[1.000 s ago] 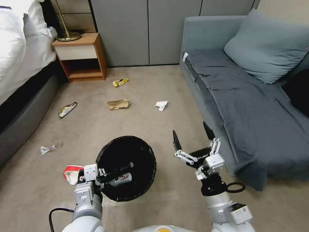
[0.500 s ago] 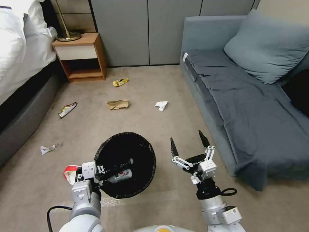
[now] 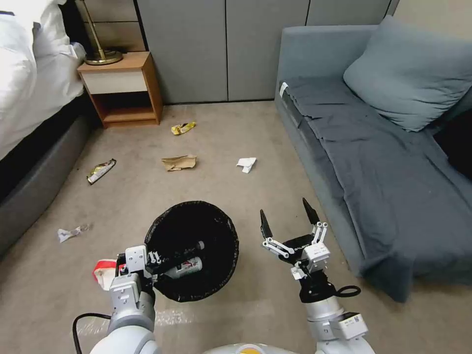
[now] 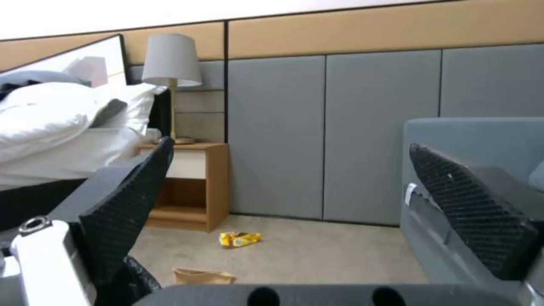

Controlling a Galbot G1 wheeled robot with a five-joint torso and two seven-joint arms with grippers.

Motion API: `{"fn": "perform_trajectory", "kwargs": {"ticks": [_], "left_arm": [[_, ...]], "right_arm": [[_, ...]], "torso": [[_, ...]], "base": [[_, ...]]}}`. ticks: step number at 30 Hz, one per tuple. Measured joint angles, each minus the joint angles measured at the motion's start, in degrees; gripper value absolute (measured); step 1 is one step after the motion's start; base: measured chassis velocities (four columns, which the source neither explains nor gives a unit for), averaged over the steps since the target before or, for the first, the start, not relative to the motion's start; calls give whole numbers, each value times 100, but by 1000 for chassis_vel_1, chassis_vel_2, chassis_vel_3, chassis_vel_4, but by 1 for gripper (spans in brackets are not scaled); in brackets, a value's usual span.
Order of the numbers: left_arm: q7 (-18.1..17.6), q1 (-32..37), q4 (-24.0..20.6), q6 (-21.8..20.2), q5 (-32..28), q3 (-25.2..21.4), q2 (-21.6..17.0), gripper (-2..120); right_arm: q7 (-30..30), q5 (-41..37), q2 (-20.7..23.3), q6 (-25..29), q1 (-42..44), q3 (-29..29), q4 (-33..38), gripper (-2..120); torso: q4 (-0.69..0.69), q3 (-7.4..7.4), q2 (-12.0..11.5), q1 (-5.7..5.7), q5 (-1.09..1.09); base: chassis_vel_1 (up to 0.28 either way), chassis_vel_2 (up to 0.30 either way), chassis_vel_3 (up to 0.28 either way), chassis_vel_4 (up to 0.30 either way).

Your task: Pick up the trash bin, then pick up the garbage from the floor and place it into the trash bin.

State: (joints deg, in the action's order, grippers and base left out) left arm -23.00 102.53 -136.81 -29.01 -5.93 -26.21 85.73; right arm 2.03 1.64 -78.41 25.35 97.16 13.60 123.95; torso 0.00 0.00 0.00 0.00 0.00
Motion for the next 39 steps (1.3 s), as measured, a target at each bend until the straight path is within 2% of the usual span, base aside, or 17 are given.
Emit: {"fn": "perform_trajectory", "kwargs": {"ticks": [39], "left_arm": [[-5,0,-97,-24,19,-1,18,0]], "right_arm": [[-73,27,3,0,17,-41,44,100]], "torso": [[1,0,0,0,-1]], "base": [[-200,200,200,-200]]}}
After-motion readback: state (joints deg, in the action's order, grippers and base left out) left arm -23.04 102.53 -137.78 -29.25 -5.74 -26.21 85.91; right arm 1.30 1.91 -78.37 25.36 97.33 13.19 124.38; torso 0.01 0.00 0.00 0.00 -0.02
